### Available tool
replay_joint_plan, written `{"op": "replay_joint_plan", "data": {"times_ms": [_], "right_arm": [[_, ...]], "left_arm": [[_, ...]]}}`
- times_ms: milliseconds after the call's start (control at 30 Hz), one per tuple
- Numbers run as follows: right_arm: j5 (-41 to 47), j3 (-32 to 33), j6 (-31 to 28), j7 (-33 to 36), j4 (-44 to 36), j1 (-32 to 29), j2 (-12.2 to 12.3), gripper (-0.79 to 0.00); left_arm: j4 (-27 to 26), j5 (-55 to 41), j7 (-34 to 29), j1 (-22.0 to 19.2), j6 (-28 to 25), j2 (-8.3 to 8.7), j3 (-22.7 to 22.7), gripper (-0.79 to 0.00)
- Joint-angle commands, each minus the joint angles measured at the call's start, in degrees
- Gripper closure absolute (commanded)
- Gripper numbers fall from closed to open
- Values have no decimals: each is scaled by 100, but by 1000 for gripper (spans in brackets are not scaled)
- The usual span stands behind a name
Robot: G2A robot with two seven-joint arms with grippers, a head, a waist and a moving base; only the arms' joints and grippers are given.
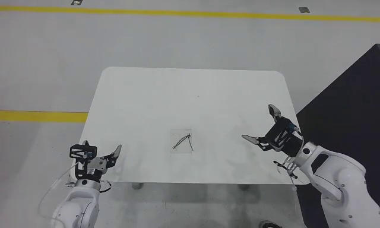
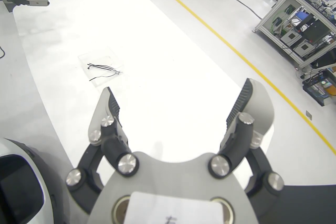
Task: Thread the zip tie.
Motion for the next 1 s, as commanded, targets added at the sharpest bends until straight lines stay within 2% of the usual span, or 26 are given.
{"op": "replay_joint_plan", "data": {"times_ms": [0,100,200,300,367,500,667,867,967], "right_arm": [[11,182,-492,-255,-63,247,44,-785],[-164,242,-1141,-617,-43,820,111,-785],[-1,234,-1873,-699,411,1726,196,-785],[-196,-149,-1873,-427,592,2474,322,-785],[-291,-643,-1873,-211,816,2945,421,-785],[15,-1997,-1873,418,1906,4058,585,-785],[1002,-3699,-1873,697,3222,5400,616,-785],[1543,-5293,-1873,465,3662,6265,598,-785],[1584,-5534,-1873,307,3712,6500,596,-785]], "left_arm": [[0,0,0,0,0,0,0,-785],[0,0,0,0,0,0,0,-785],[0,0,0,0,0,0,0,-785],[0,0,0,0,0,0,0,-785],[0,0,0,0,0,0,0,-785],[0,0,0,0,0,0,0,-785],[0,0,0,0,0,0,0,-785],[0,0,0,0,0,0,0,-785],[0,0,0,0,0,0,0,-785]]}}
